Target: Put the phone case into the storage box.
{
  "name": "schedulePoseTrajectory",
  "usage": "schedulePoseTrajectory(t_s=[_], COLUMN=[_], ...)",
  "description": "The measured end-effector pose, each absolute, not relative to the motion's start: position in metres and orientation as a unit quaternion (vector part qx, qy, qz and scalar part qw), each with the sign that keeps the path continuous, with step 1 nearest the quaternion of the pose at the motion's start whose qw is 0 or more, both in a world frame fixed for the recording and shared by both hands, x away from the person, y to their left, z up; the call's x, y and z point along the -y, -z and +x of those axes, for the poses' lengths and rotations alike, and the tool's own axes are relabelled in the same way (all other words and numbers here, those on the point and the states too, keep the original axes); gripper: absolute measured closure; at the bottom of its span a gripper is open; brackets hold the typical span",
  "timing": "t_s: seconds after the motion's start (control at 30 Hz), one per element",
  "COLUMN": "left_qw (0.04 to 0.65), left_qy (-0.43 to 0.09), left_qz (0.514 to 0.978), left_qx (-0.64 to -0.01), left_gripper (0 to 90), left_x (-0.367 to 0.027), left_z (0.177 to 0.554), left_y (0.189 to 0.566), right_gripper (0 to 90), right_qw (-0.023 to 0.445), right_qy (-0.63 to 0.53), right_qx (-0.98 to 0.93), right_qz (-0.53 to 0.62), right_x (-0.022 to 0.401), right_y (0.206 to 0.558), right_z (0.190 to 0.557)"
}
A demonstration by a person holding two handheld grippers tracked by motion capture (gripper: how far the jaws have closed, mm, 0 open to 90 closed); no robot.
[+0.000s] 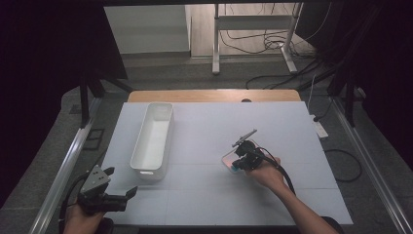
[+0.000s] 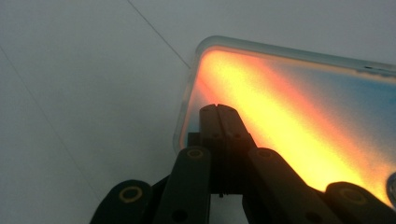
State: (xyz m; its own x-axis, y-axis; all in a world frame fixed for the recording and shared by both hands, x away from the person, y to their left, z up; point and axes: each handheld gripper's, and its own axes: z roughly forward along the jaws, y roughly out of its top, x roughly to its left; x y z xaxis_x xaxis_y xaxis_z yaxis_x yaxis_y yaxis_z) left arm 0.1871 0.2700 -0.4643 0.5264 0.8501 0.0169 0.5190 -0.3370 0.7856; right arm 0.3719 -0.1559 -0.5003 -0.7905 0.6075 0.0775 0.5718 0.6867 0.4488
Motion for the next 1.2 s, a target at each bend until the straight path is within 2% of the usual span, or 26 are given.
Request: schedulePoseTrajectory(t_s=[0.9,1.2], left_qw=[0.377,0.376], left_qy=[-0.22,-0.219], left_qz=[0.788,0.789], left_qx=[-0.434,-0.434], left_gripper=[1.2,1.2], left_x=[-0.269,-0.269], left_z=[0.188,0.188], left_y=[0.464,0.464], right_gripper=[89.7,89.7], right_qw=[0.031,0.048], right_qy=[-0.199,-0.189], right_qx=[-0.915,-0.913], right_qz=[0.35,0.358], right_x=[0.192,0.202], right_y=[0.497,0.495], right_z=[0.369,0.375])
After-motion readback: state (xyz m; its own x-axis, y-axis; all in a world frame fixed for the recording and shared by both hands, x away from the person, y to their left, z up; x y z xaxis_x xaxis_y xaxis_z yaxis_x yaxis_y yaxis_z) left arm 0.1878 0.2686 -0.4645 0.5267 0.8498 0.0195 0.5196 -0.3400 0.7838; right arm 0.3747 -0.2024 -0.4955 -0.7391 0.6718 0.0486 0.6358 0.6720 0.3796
